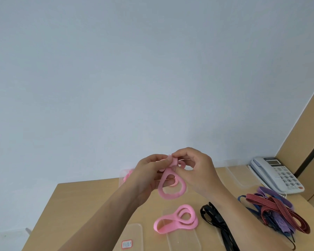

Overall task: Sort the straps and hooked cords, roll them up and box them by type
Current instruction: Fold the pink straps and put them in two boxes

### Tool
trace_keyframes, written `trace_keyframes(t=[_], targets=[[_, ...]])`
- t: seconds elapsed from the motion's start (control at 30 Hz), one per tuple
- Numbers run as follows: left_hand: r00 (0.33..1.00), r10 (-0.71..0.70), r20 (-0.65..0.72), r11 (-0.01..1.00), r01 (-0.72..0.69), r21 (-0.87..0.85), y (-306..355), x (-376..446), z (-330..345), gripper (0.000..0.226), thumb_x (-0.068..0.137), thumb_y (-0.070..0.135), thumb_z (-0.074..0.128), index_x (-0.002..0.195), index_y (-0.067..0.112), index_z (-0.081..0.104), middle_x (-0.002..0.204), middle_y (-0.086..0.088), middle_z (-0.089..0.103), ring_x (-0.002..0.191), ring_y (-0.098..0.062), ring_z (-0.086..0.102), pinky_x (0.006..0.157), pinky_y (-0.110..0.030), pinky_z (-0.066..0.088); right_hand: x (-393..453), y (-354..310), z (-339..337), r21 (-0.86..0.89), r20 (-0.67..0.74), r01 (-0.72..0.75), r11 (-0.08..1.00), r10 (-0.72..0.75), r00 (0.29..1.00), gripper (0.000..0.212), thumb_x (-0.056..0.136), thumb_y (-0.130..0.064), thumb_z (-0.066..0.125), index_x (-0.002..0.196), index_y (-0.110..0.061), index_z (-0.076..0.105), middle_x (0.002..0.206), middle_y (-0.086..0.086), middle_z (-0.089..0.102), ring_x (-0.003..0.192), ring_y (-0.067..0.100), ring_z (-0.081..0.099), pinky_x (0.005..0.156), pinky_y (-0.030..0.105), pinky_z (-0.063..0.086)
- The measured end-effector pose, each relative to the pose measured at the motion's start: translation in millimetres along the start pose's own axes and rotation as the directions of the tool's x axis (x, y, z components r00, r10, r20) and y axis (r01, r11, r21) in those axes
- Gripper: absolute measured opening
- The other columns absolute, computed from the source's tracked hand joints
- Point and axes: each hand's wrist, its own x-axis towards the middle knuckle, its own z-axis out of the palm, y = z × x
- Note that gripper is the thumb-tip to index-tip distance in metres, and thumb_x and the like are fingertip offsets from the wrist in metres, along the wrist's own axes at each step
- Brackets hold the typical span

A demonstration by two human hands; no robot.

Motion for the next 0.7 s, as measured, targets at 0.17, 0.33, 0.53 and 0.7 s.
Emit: trace_keyframes(t=[0.17,0.33,0.53,0.7], targets=[[1.0,-0.001,0.025,1.0,0.001,0.007,-1,-5,-17,0.028,0.091,0.016,0.075,0.114,0.003,0.07,0.097,-0.017,0.075,0.084,-0.031,0.071,0.08,-0.042,0.062,2,-5,6,0.023,0.08,-0.069,0.997,0.067,0.995,0.012,0.093,-0.007,0.069,0.091,-0.019,0.072,0.095,-0.004,0.075,0.094,0.016,0.072,0.087,0.044,0.059],[0.999,-0.02,0.035,0.999,0.018,0.035,-2,-11,-36,0.029,0.09,0.014,0.076,0.116,0.004,0.068,0.096,-0.013,0.075,0.081,-0.027,0.072,0.085,-0.047,0.061,-1,-9,24,-0.043,0.156,-0.115,0.992,0.12,0.98,0.01,0.095,-0.01,0.066,0.096,-0.021,0.067,0.097,-0.005,0.075,0.095,0.014,0.071,0.088,0.044,0.058],[0.998,-0.07,0.009,0.993,0.069,0.1,-11,-12,-59,0.047,0.085,0.025,0.082,0.124,0.01,0.062,0.104,-0.016,0.078,0.085,-0.026,0.075,0.085,-0.051,0.062,-11,-7,51,-0.144,0.13,-0.158,0.977,0.177,0.976,0.018,0.095,-0.014,0.066,0.103,-0.03,0.067,0.098,-0.005,0.077,0.09,0.013,0.073,0.086,0.044,0.059],[0.989,-0.147,-0.018,0.989,0.147,0.006,-26,-12,-71,0.057,0.08,0.029,0.086,0.127,0.005,0.063,0.106,-0.015,0.077,0.088,-0.027,0.074,0.074,-0.042,0.062,-18,-5,65,-0.18,0.033,-0.151,0.972,0.159,0.987,0.015,0.092,-0.02,0.072,0.105,-0.025,0.071,0.098,-0.01,0.075,0.094,0.003,0.069,0.084,0.021,0.055]])
